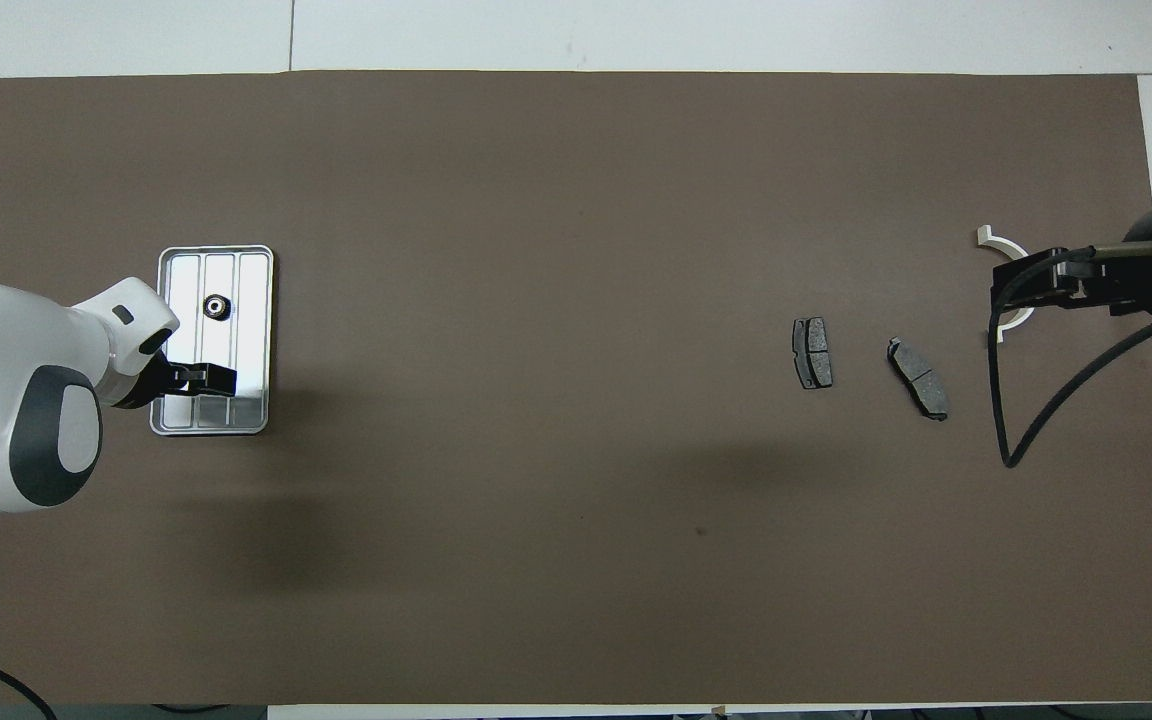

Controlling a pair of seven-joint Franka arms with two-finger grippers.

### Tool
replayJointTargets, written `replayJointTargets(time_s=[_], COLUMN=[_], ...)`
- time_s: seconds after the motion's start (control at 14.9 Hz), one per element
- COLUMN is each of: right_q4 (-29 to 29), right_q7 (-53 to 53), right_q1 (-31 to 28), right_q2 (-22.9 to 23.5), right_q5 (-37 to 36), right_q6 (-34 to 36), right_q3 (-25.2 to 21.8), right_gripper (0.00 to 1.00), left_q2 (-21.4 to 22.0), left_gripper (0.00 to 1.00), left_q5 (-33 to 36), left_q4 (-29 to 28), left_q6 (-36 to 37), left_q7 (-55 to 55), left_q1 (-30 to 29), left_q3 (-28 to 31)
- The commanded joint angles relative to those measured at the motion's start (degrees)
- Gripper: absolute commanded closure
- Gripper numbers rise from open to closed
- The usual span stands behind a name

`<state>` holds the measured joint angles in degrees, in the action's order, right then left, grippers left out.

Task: Place bearing gear from tray to pile
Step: 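Reach the left gripper down to the black gear on the silver tray, then close the left gripper on the black gear in the tray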

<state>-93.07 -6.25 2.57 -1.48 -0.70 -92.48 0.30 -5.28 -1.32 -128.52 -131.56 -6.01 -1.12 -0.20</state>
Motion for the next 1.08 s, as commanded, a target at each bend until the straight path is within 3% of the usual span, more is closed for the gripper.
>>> replayJointTargets(time_s=[0.0,0.27,1.01], right_q4=[-1.1,-1.1,-1.9], right_q7=[-0.3,-0.4,-0.1], right_q1=[-1.4,-0.6,-1.4], right_q2=[-0.6,-0.5,-0.9], right_q5=[1.6,1.6,1.7], right_q6=[-1.1,-4.4,-3.1], right_q3=[0.1,0.2,0.1], right_gripper=[0.0,0.0,0.0], left_q2=[1.6,1.3,-1.0], left_gripper=[0.09,0.11,0.12], left_q5=[-0.4,-0.4,-0.4], left_q4=[-2.7,-3.1,-3.1], left_q6=[-2.3,-3.4,-7.3], left_q7=[-1.0,-1.0,-1.0], left_q1=[0.1,0.0,0.0], left_q3=[0.0,0.0,0.0])
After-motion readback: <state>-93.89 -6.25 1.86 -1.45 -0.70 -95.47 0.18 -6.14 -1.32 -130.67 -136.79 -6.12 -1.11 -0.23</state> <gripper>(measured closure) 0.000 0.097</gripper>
